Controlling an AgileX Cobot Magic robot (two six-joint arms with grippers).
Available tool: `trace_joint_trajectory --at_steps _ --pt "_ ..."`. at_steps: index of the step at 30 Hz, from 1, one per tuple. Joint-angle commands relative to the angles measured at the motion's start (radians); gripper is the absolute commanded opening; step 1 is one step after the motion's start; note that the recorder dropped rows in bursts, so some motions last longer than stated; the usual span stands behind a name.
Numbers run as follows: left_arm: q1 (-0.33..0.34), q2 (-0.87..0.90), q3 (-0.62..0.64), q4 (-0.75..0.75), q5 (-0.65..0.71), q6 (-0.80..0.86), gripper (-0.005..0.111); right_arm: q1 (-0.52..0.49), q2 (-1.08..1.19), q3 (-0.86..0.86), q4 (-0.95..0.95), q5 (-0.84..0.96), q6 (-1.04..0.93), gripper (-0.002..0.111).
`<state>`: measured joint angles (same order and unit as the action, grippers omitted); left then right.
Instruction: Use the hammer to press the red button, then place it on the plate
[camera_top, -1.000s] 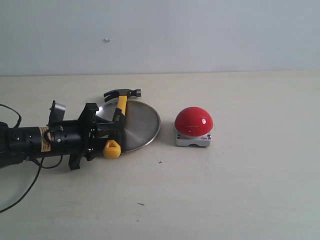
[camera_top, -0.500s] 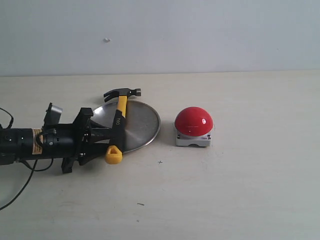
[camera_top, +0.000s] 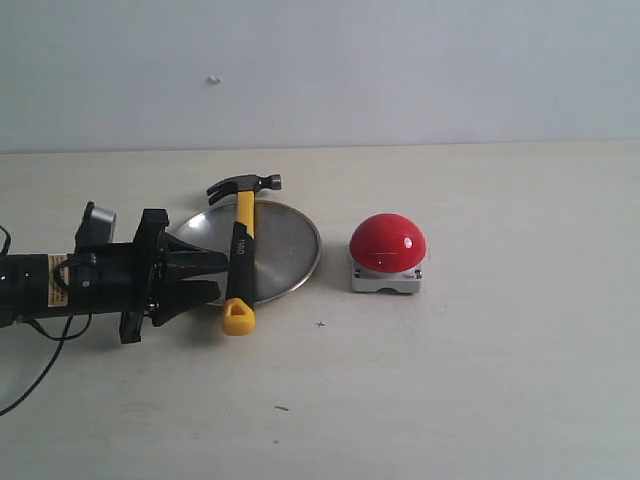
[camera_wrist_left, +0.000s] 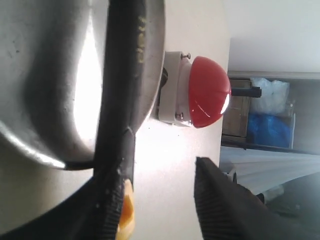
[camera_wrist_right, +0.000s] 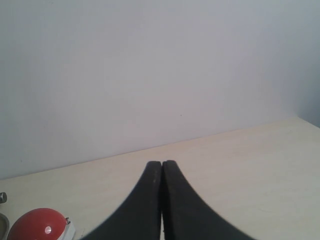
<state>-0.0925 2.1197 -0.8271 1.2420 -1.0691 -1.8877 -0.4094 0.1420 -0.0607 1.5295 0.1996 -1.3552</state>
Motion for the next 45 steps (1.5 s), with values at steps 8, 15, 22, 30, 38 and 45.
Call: trace_joint_trajectory --at_steps 8,15,22,30,38,45 --pt "0.026 -0.016 0.004 0.011 -0.073 0.008 0.027 -0.005 -0.004 0.004 -0.002 0.0 -0.004 0.0" --pt "0.092 -0.181 0.077 -0.094 -0.145 0.201 0.0 -0.005 -0.004 0.004 -0.002 0.0 -0.004 0.0" --pt "0.095 -0.721 0.28 -0.208 -0.045 0.403 0.0 -0.005 -0.004 0.004 -0.002 0.0 -0.004 0.0" --pt "0.092 -1.392 0.471 -0.09 0.751 0.385 0.0 -0.005 -0.004 0.004 -0.002 0.0 -0.004 0.0" --pt "0.092 -1.803 0.652 -0.165 0.975 0.385 0.0 -0.005 -0.004 0.004 -0.002 0.0 -0.004 0.0" --pt "0.092 -1.969 0.698 -0.158 0.977 0.388 0.0 -0.005 -0.004 0.004 -0.002 0.0 -0.004 0.0"
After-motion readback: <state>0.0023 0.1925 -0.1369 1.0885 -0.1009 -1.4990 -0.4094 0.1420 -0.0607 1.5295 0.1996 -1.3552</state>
